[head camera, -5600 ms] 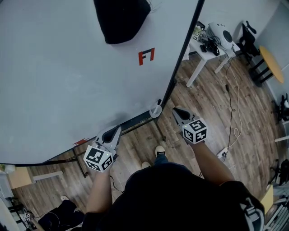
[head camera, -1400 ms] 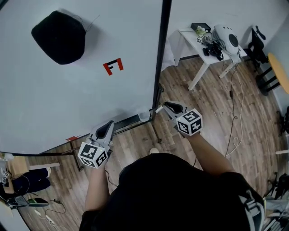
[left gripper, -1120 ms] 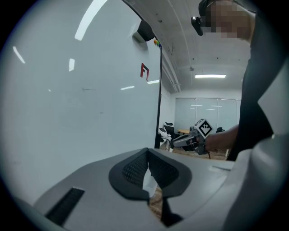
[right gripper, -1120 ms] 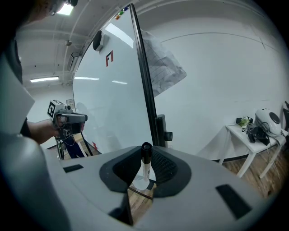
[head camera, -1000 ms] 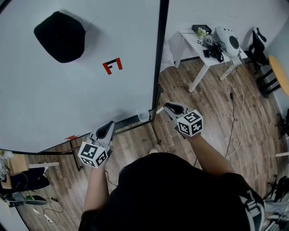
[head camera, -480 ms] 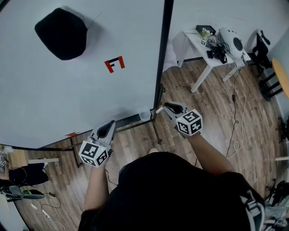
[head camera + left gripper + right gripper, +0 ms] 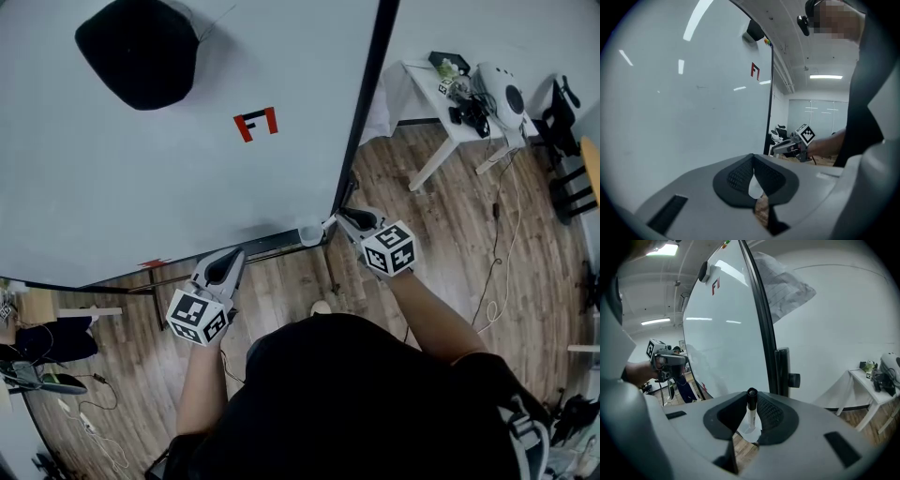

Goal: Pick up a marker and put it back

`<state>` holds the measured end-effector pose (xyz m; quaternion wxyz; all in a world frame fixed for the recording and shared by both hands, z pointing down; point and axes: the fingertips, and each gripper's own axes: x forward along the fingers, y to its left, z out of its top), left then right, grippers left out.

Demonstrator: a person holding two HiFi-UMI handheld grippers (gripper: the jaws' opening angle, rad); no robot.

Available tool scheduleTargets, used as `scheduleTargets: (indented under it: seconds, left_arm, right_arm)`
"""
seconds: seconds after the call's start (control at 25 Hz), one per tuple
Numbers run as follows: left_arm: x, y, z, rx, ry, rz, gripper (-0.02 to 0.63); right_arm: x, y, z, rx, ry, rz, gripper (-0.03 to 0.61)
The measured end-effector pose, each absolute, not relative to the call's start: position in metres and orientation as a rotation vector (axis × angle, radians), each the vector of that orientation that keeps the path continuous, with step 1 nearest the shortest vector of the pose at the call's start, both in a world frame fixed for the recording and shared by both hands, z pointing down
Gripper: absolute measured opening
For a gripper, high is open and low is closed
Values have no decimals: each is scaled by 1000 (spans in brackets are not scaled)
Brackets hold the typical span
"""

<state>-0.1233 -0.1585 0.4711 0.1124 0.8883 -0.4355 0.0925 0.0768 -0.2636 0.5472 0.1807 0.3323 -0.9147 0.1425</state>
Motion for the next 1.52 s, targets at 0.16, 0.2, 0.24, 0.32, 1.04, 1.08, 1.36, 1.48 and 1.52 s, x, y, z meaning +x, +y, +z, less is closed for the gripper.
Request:
scheduleTargets:
  seconds: [0.16, 0.2, 0.24, 0.32, 1.04, 1.08, 1.36, 1.48, 1.52]
  left_arm:
    - [-129, -158, 478, 2578, -1300, 276, 12]
    - [-131, -159, 479, 2573, -1306, 276, 12]
    - [-132, -159, 480, 2568, -1311, 275, 12]
    - [-135, -160, 482, 2558, -1323, 273, 12]
    - [-145, -165, 507, 2485, -1345, 277, 12]
    - [-146, -165, 509, 2482, -1345, 277, 12]
    - [-149, -165, 516, 2466, -1343, 284, 12]
    - [-150, -167, 517, 2468, -1341, 281, 12]
    - [-150, -167, 518, 2469, -1340, 280, 12]
  right_arm:
    - [63, -269, 563, 892, -2575, 409, 63]
    - [60, -270, 567, 881, -2572, 409, 63]
    - [58, -272, 571, 870, -2568, 410, 63]
    - [52, -274, 580, 848, -2560, 409, 63]
    - [24, -280, 653, 741, -2484, 475, 63]
    - [24, -280, 656, 737, -2481, 476, 63]
    - [18, -280, 669, 719, -2467, 483, 63]
    - [16, -281, 673, 715, -2461, 480, 63]
    - [16, -281, 674, 716, -2459, 479, 63]
